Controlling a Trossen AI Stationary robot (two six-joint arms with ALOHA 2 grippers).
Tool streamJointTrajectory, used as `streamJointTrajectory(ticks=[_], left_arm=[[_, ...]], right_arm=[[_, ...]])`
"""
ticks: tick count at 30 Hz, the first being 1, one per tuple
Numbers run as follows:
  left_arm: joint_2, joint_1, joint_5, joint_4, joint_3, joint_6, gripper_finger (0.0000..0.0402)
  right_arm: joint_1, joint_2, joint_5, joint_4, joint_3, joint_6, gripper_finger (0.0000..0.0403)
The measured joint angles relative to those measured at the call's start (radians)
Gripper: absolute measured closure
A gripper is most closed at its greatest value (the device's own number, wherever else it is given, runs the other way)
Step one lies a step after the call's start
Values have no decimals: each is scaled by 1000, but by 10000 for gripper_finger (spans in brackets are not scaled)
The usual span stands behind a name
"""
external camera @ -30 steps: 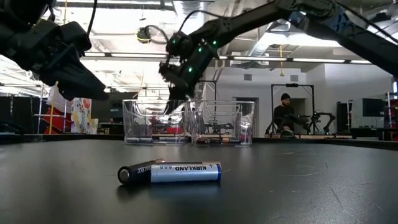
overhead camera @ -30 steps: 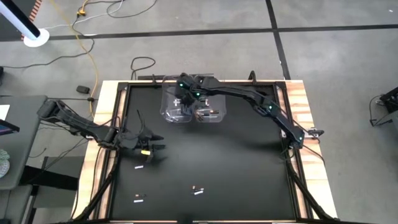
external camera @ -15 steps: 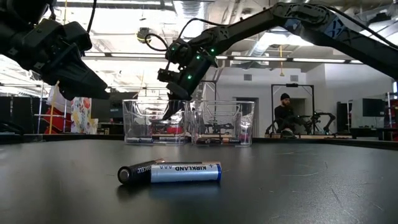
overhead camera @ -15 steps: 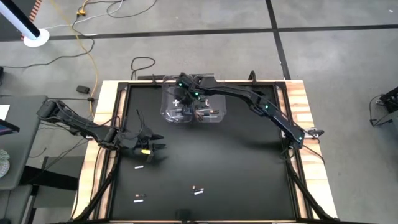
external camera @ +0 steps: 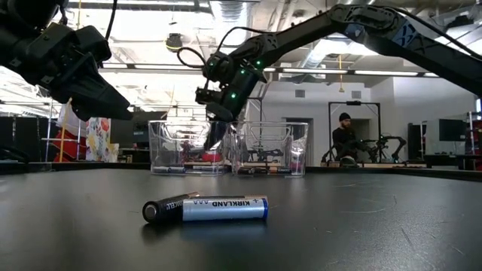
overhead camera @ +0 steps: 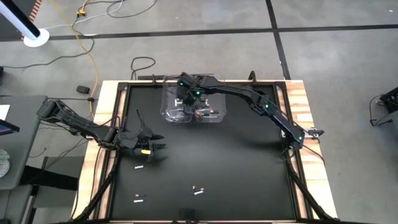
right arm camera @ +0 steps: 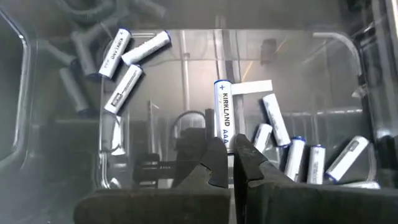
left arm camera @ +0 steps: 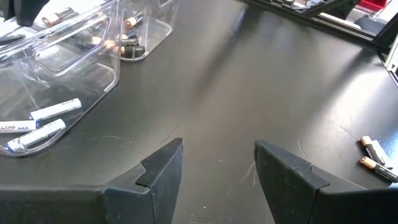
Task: Sort batteries
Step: Put the white battery into the left transparent bin
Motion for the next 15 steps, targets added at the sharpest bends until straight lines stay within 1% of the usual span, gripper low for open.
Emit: streamJointTrajectory(ticks=[15], left_arm=[[0, 0, 0, 0, 0, 0, 207]], right_arm=[[-11, 0, 1, -15, -2, 30, 400]])
